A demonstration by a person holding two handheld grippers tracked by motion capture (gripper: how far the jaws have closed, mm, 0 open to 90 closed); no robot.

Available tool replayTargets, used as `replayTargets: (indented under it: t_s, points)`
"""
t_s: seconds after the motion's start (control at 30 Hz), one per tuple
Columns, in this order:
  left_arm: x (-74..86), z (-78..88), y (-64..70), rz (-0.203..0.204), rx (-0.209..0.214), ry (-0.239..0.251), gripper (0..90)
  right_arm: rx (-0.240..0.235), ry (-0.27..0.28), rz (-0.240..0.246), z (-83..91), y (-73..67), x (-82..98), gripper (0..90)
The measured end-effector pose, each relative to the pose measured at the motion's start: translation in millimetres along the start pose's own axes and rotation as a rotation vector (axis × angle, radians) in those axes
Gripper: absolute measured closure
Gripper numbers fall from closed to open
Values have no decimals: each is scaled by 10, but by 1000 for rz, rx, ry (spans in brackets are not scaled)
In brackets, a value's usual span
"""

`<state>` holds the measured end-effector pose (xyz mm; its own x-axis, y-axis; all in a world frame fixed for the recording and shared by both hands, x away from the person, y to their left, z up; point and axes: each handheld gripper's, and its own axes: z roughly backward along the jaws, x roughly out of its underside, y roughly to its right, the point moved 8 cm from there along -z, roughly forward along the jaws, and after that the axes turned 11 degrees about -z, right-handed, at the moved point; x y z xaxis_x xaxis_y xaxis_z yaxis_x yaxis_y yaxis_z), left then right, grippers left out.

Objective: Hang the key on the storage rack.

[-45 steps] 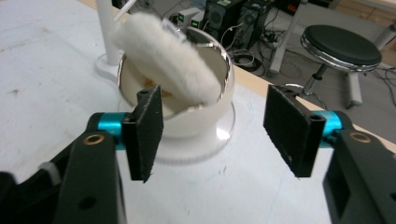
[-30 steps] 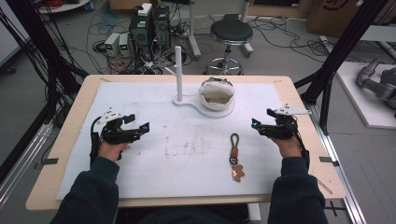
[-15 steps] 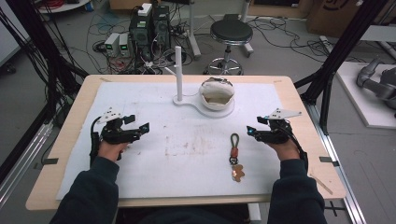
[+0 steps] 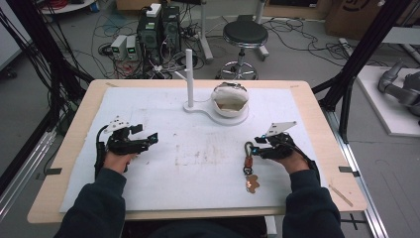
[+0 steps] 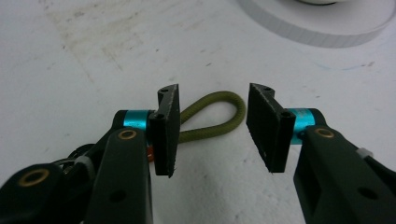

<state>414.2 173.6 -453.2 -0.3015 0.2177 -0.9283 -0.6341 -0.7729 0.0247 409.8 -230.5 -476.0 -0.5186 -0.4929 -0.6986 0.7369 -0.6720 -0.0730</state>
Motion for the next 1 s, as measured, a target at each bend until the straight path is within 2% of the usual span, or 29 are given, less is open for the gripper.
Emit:
replayTargets:
  t_s: [0.07, 0.13, 0.17, 0.2, 0.3, 0.4, 0.43, 0.47, 0.5, 0.53, 0.57, 0.6, 0.63, 0.9, 0.97, 1.0]
  points:
    - [7, -11, -1, 3, 2, -1, 197, -9, -10, 20, -40, -38, -1, 541]
    - [14, -15, -6, 5, 2, -7, 197, -10, -18, 17, -42, -46, 5, 541]
    - [18, -19, -12, 7, 1, -8, 197, -6, -14, 11, -42, -33, 0, 541]
    - [21, -19, -18, 10, -1, -9, 198, -3, -13, -23, -5, -2, 4, 542]
    - [22, -16, -25, 12, -4, -9, 198, -8, -12, -49, 34, 14, 14, 541]
    - [23, -15, -24, 12, -3, -11, 199, -51, -68, -178, 82, -28, 100, 476]
    - [24, -17, -24, 11, -4, -11, 199, -69, -98, -198, 69, -54, 130, 469]
    - [24, -17, -24, 11, -4, -11, 199, -69, -98, -198, 69, -54, 130, 469]
    - [25, -20, -19, 13, -1, -12, 200, -112, -155, -228, 17, -122, 192, 434]
    - [24, -19, -19, 12, -1, -12, 201, -127, -177, -236, -6, -156, 212, 420]
    - [24, -19, -19, 12, -1, -12, 201, -127, -177, -236, -6, -156, 212, 420]
    - [24, -18, -21, 13, -2, -11, 201, -138, -210, -238, -43, -198, 239, 409]
    - [27, -17, -26, 12, -3, -14, 202, -136, -213, -239, -48, -218, 235, 399]
    - [35, -31, -14, 11, 2, -20, 205, -102, -195, -224, -103, -257, 204, 383]
    - [34, -34, -11, 9, 2, -21, 205, -99, -192, -232, -107, -262, 201, 382]
    - [33, -35, -10, 9, 1, -20, 207, -88, -189, -255, -110, -280, 198, 377]
